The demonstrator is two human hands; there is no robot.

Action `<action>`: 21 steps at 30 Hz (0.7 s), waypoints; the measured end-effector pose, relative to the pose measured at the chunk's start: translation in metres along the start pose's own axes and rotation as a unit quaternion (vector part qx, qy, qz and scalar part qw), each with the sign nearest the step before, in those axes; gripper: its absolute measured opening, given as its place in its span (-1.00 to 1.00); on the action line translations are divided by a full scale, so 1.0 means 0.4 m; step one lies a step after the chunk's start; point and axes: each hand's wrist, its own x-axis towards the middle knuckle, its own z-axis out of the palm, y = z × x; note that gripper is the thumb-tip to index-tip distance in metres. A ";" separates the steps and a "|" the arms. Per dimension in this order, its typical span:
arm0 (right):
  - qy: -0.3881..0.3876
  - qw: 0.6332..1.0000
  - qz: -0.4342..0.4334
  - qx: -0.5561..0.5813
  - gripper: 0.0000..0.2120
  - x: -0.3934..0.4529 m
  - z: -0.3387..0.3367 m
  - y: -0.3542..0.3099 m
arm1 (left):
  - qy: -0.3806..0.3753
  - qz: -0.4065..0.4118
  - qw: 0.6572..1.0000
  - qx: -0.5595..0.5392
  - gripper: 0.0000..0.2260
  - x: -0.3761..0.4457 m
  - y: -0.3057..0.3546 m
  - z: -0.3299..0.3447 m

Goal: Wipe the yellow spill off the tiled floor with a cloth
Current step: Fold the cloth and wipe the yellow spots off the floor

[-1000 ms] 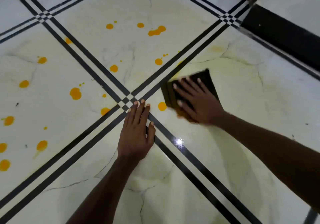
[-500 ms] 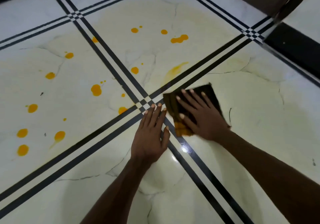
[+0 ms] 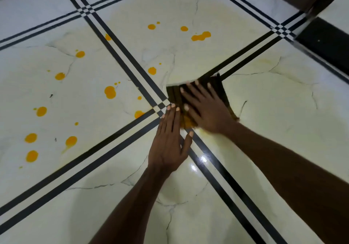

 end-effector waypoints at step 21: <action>-0.043 0.998 -0.042 -0.012 -0.40 -0.166 -0.029 0.196 | -0.009 -0.033 0.999 0.039 -0.08 -0.003 0.003 0.002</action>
